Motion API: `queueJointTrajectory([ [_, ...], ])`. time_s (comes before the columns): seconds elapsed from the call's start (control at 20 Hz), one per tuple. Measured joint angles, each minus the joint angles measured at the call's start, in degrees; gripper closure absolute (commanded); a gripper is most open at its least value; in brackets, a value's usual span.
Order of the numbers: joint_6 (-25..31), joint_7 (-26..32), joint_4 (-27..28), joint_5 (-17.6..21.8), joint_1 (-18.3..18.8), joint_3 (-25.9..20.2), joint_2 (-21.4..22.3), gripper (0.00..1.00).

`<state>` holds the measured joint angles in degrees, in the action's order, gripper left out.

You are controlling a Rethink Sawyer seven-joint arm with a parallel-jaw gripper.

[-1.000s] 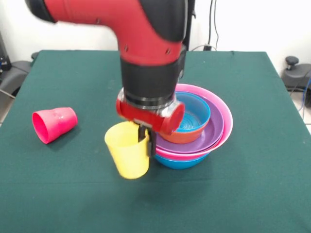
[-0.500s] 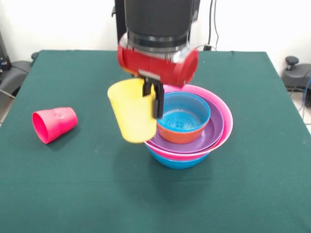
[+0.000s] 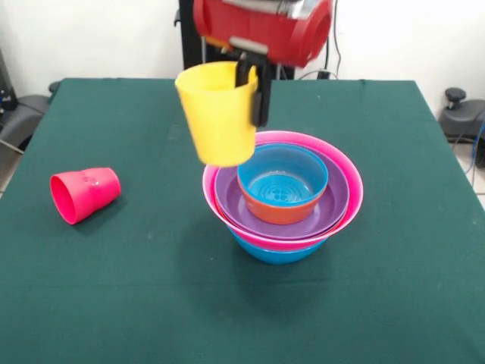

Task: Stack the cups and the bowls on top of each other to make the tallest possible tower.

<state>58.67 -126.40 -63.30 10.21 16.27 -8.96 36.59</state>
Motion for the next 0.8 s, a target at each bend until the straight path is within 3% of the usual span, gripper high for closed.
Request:
queueJointTrajectory([
  [0.4,0.28,0.00,-3.65,-2.09,-3.74,2.51,2.78,1.00],
  [0.8,0.27,0.00,-3.94,-3.18,-6.60,4.45,2.61,1.00],
])
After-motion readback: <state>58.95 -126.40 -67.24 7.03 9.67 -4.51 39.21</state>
